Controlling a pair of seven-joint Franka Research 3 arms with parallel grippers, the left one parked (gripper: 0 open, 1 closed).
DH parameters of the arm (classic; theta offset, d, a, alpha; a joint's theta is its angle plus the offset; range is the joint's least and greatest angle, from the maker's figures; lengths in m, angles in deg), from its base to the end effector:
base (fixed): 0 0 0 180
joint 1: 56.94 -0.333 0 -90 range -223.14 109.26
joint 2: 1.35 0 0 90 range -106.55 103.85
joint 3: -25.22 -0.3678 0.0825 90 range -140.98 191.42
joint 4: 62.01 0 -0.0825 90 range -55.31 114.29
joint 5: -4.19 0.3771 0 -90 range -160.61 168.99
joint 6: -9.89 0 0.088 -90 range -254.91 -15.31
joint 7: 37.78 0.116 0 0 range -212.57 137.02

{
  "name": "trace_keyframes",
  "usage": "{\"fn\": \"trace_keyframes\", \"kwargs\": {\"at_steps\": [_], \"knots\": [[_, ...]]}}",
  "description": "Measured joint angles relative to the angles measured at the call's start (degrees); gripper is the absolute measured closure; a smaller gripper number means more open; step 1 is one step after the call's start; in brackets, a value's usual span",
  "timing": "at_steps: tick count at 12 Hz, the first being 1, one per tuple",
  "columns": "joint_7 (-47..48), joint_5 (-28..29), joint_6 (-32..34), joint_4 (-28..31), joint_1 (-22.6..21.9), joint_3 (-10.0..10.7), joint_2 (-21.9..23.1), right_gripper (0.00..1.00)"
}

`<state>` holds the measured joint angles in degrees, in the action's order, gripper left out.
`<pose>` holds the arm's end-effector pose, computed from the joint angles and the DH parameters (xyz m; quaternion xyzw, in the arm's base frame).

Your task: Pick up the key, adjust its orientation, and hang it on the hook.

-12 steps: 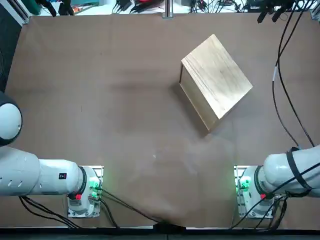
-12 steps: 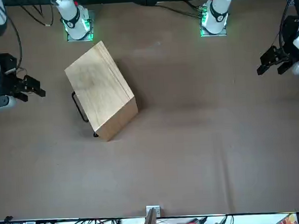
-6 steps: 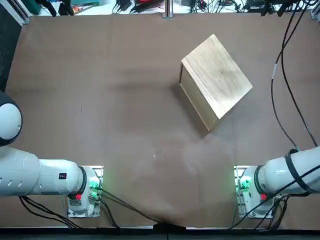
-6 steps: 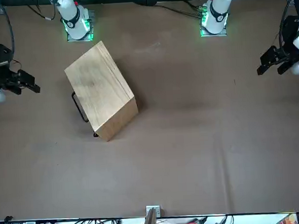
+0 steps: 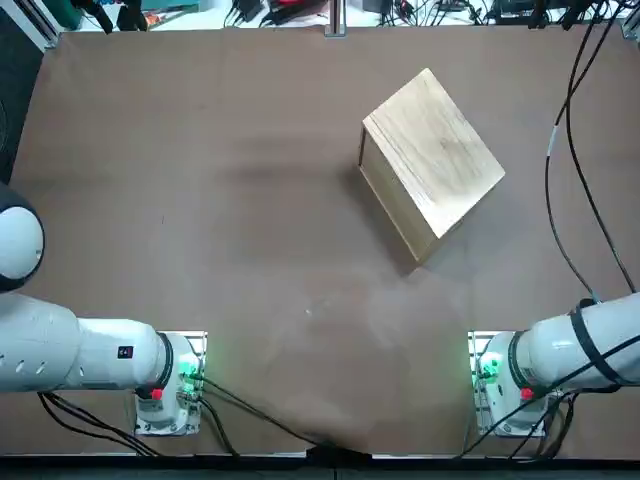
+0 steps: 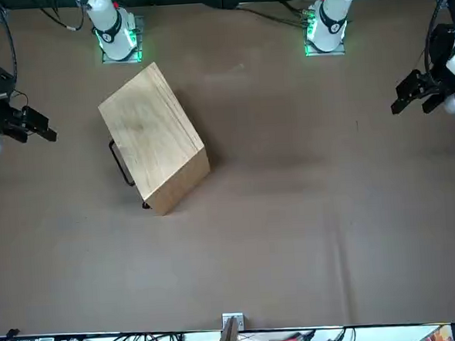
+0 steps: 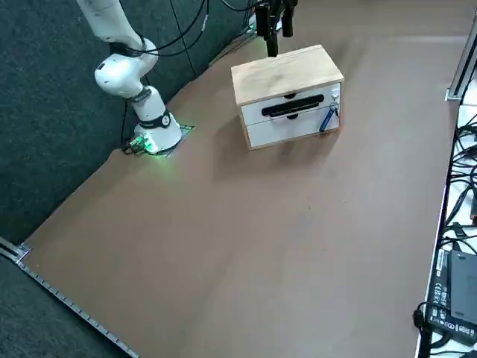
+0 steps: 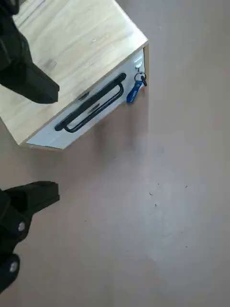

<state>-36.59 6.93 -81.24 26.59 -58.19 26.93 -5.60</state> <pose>0.5748 0.0016 0.6389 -0.9995 0.0152 0.0151 0.0227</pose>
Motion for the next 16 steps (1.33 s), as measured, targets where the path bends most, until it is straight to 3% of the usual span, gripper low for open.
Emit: {"fn": "trace_keyframes", "kwargs": {"at_steps": [16], "knots": [[0.6,-1.6,0.1,0.0,-0.4,-0.1,0.0,0.0]]}}
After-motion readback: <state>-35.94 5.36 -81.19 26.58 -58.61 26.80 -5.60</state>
